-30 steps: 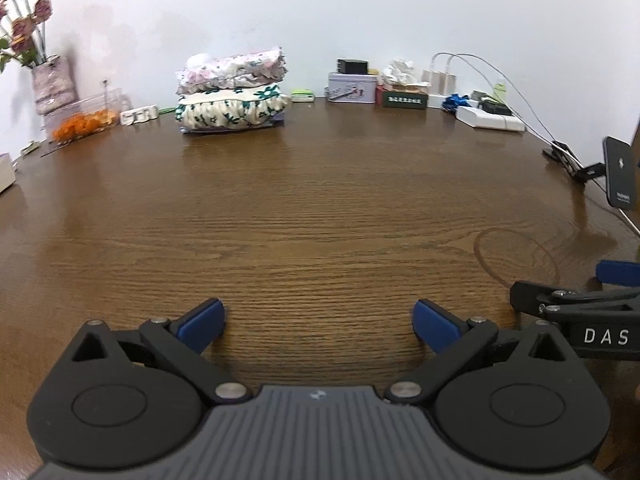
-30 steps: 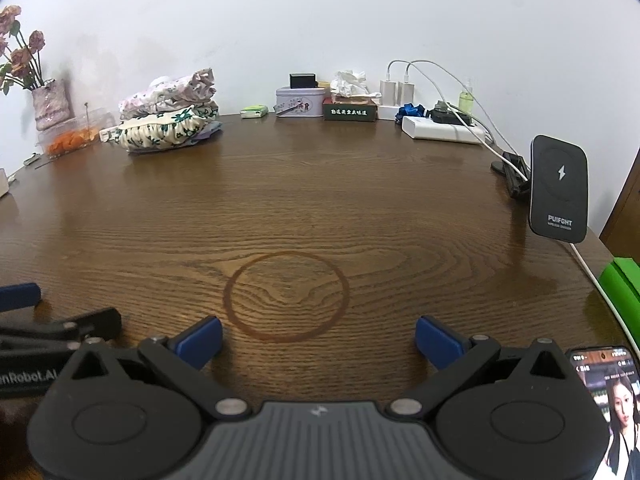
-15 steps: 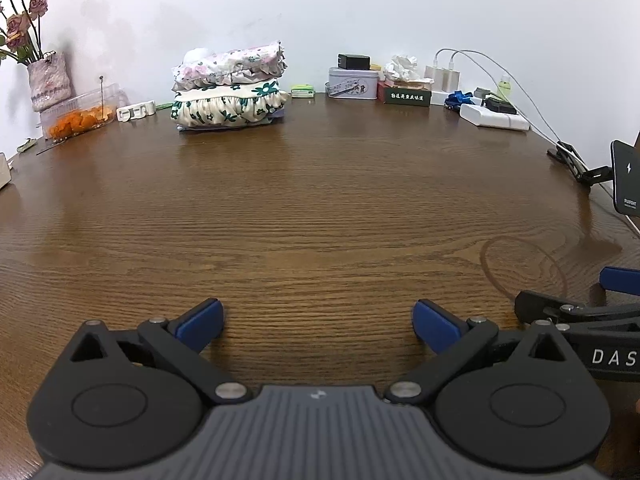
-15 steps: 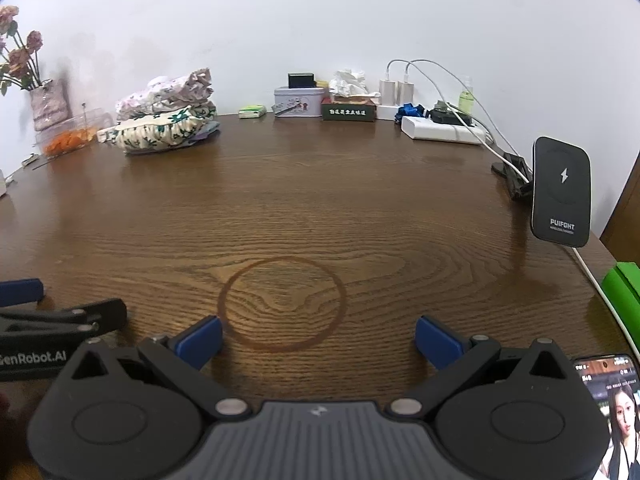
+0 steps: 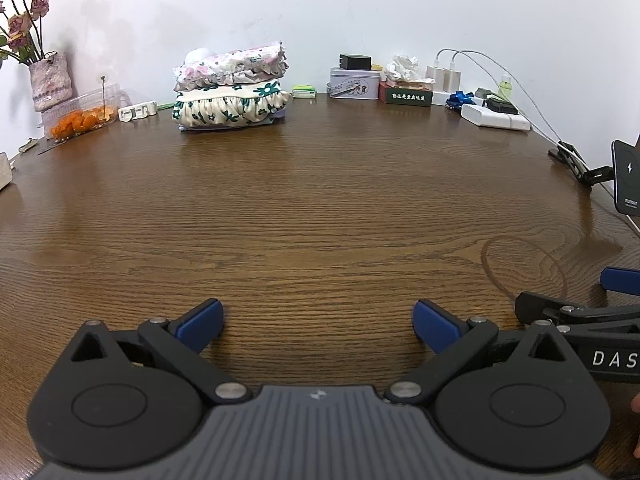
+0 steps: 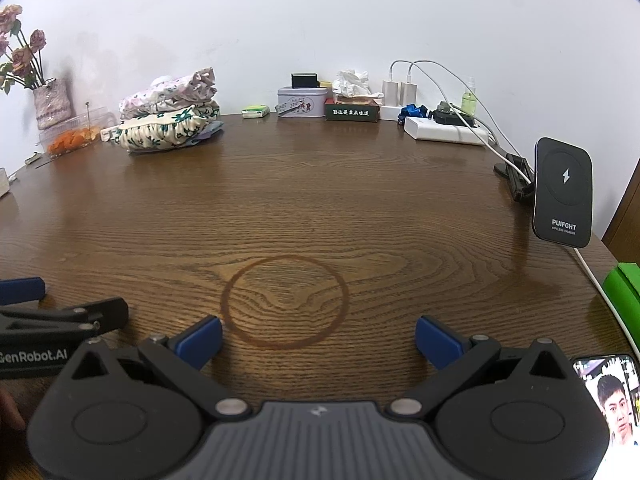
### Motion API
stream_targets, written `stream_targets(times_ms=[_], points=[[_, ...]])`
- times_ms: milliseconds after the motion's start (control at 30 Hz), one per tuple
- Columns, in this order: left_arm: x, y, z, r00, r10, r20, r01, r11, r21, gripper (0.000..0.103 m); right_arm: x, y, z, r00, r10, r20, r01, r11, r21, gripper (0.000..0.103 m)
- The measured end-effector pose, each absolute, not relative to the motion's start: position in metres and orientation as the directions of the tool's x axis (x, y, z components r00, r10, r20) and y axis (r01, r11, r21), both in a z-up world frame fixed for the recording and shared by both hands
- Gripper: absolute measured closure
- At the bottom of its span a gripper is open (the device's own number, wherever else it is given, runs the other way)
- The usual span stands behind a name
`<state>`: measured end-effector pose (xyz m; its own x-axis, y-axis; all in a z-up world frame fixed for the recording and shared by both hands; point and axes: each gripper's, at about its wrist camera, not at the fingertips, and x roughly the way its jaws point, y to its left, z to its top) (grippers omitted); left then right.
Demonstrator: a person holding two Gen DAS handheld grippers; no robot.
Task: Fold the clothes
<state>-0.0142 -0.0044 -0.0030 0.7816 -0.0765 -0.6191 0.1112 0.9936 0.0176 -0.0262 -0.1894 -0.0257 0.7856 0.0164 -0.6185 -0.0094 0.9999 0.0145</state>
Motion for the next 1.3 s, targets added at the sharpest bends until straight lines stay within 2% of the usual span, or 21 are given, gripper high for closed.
stream_targets(times_ms=[1300], points=[[-0.0143,-0.0018,-0.0027,0.781,-0.075,-0.62,0.109,0.994,0.017,0.001,-0.0277,-0.1893,-0.0245,0.783,0.037,-0.62,-0.033,0.999,0.017,0.0]])
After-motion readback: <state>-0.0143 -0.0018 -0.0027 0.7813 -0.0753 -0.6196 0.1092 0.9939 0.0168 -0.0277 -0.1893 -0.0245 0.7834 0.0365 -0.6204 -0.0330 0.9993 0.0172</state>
